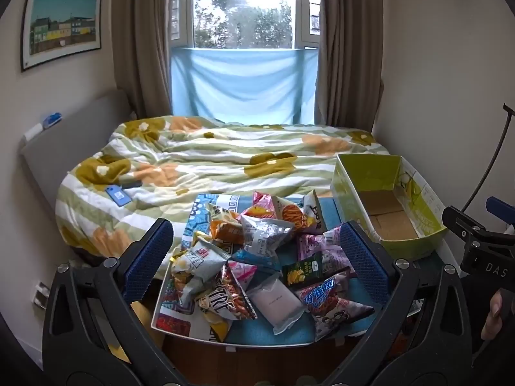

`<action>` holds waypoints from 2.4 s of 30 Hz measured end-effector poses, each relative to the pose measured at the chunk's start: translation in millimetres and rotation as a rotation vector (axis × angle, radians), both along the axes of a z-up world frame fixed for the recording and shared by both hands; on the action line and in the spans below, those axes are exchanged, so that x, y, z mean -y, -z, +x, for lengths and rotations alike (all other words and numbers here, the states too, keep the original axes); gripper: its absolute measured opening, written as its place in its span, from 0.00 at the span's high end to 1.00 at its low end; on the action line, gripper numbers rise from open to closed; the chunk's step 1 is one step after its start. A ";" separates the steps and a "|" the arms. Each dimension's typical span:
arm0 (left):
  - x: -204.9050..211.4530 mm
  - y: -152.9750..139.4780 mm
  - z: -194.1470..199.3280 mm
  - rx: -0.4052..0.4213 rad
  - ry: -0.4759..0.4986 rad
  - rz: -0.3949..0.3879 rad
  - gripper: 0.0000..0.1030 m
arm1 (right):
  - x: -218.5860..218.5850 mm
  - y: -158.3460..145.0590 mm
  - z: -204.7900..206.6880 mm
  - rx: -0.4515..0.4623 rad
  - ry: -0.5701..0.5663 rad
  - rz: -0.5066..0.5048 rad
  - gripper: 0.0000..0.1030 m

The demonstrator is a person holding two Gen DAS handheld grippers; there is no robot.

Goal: Organize snacks

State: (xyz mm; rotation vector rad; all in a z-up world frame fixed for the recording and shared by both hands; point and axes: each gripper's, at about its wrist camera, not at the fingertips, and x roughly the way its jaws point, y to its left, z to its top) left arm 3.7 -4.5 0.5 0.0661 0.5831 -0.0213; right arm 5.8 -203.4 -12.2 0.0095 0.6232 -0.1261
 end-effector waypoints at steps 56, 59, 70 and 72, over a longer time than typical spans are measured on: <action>-7.1 4.5 1.8 -0.003 -0.015 -0.040 0.00 | 1.4 0.0 3.1 0.003 -0.017 0.009 0.00; -8.1 6.2 2.3 -0.005 -0.018 -0.041 0.00 | 1.5 0.2 3.1 0.002 -0.017 0.009 0.00; -7.7 5.7 2.3 -0.004 -0.016 -0.041 0.00 | 1.6 0.9 3.8 0.001 -0.017 0.010 0.00; -7.6 5.5 2.5 -0.005 -0.016 -0.040 0.00 | 1.4 0.4 3.8 0.001 -0.018 0.009 0.00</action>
